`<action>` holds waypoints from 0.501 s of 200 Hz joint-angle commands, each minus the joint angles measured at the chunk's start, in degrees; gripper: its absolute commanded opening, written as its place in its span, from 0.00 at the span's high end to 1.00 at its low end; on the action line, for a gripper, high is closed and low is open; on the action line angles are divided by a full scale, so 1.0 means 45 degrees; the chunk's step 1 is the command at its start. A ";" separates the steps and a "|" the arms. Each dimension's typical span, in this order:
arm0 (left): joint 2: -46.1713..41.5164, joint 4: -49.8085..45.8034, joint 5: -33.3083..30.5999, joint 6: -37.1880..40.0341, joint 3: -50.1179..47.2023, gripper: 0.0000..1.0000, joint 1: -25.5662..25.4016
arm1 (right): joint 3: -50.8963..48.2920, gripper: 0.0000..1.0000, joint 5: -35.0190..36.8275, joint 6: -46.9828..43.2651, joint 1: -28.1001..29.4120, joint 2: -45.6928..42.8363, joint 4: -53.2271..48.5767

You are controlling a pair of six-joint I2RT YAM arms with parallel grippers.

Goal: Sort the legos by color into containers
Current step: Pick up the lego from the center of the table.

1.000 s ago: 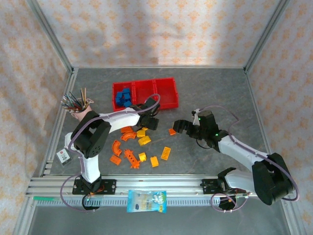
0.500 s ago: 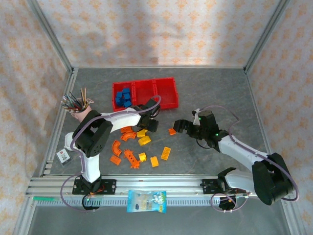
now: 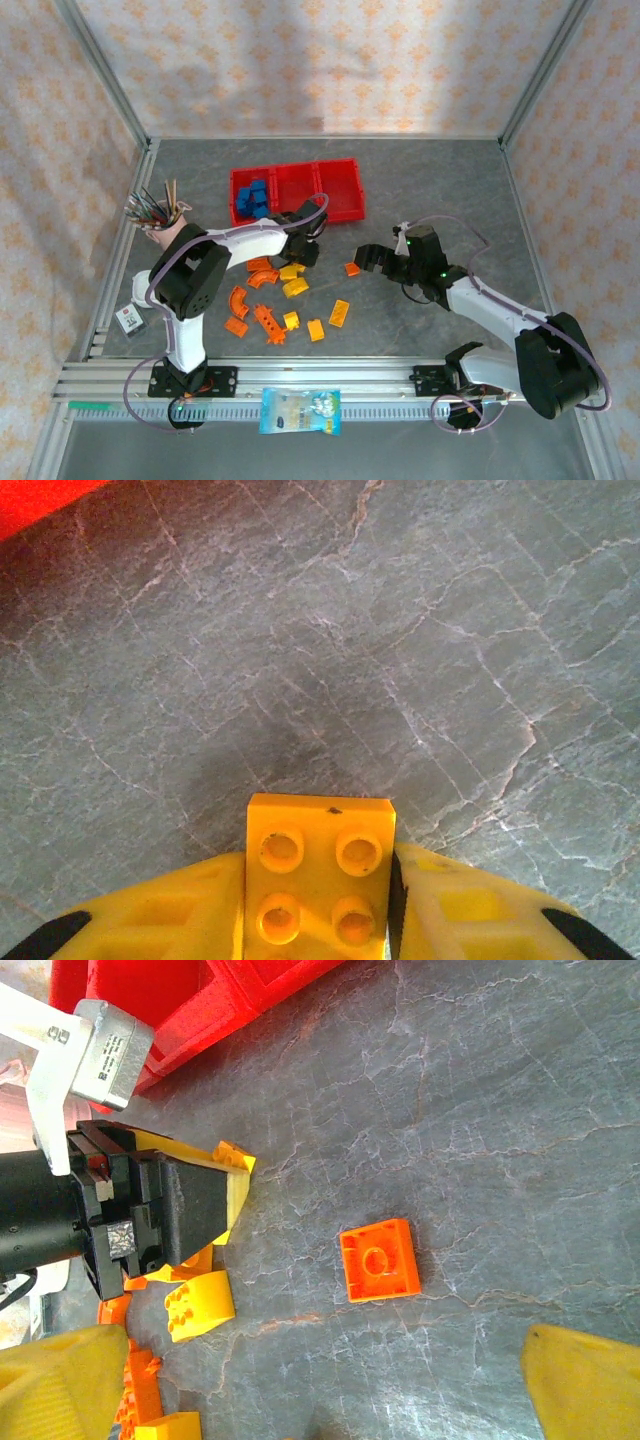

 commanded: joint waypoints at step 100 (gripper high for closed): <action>-0.1732 -0.0029 -0.0142 -0.0388 -0.0149 0.67 0.0466 | 0.1724 0.00 -0.0029 -0.0667 -0.0183 -0.0011 -0.0766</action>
